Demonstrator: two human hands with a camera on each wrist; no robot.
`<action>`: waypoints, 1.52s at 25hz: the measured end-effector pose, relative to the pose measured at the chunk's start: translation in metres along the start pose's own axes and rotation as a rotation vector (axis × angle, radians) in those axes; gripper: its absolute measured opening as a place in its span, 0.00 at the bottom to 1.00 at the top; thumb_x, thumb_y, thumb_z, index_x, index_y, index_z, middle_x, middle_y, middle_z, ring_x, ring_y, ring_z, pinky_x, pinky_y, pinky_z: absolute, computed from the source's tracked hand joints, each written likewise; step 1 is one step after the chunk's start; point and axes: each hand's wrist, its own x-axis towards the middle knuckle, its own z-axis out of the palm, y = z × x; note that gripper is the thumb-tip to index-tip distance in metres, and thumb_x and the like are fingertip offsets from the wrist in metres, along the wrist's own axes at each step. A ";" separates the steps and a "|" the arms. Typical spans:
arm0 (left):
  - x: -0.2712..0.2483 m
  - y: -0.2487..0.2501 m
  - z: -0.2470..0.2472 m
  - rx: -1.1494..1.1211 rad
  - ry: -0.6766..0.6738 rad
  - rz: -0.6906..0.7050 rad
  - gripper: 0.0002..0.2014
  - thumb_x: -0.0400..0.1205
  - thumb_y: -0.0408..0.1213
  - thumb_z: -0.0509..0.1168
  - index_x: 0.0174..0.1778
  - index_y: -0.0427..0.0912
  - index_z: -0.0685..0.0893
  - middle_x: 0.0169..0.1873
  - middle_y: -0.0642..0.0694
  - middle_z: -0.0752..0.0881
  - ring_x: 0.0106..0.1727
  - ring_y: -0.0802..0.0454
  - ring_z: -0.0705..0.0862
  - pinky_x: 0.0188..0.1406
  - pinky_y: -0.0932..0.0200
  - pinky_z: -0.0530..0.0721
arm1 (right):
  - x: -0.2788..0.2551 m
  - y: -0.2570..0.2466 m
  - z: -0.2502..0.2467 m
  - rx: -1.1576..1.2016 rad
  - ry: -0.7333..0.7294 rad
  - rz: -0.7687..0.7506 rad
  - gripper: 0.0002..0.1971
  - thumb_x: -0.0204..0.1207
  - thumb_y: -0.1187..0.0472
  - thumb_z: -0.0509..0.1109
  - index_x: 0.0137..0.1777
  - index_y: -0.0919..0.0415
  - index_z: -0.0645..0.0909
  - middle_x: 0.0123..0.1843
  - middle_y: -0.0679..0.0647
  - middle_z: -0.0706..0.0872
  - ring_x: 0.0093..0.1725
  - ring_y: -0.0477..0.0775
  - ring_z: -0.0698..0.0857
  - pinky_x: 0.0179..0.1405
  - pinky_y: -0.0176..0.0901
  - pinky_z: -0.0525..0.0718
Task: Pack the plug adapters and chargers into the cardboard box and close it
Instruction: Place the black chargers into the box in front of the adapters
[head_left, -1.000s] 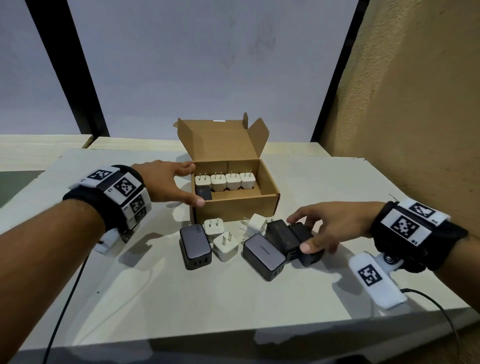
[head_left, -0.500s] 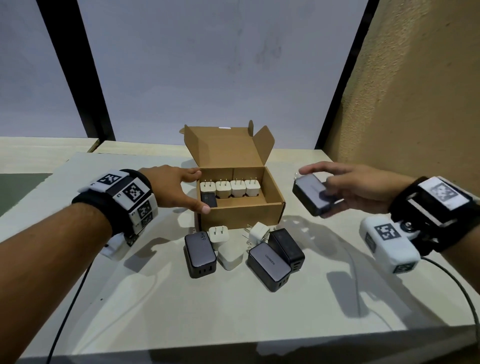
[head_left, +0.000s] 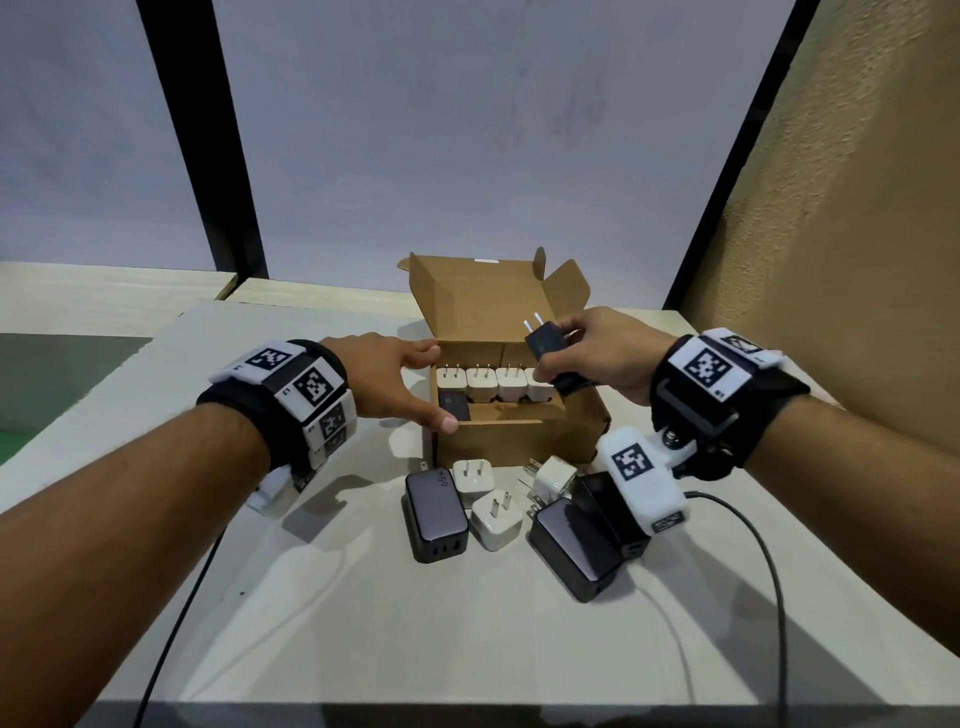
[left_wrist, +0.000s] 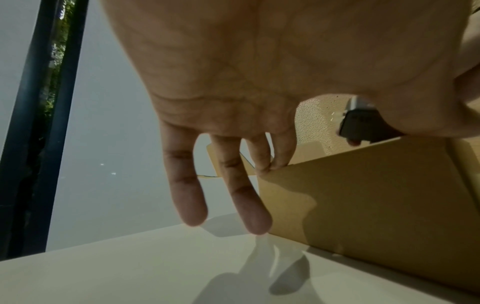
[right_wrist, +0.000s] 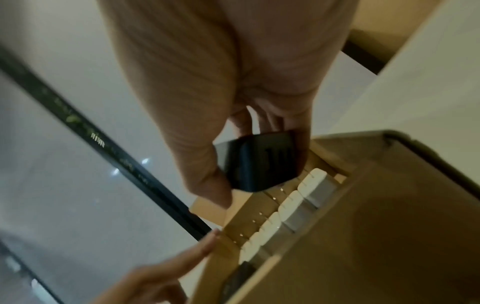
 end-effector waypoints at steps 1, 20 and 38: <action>0.000 -0.001 0.000 -0.003 -0.001 0.000 0.55 0.57 0.78 0.63 0.81 0.62 0.56 0.80 0.68 0.54 0.79 0.51 0.65 0.75 0.45 0.63 | 0.003 -0.002 0.005 -0.091 0.026 -0.018 0.16 0.63 0.61 0.84 0.48 0.58 0.84 0.46 0.57 0.89 0.44 0.54 0.89 0.52 0.48 0.90; 0.005 -0.002 0.002 0.015 0.010 0.038 0.52 0.63 0.74 0.64 0.81 0.57 0.57 0.81 0.66 0.52 0.80 0.50 0.64 0.75 0.46 0.62 | 0.014 -0.009 0.061 -0.370 -0.097 0.017 0.13 0.71 0.56 0.79 0.56 0.50 0.87 0.50 0.48 0.84 0.48 0.50 0.82 0.51 0.42 0.84; 0.008 -0.001 0.004 -0.014 -0.021 -0.007 0.58 0.54 0.76 0.60 0.82 0.58 0.54 0.82 0.61 0.55 0.80 0.47 0.63 0.79 0.44 0.59 | -0.065 0.035 -0.021 -0.554 -0.254 0.031 0.11 0.72 0.52 0.77 0.53 0.53 0.86 0.42 0.50 0.92 0.37 0.47 0.92 0.28 0.40 0.86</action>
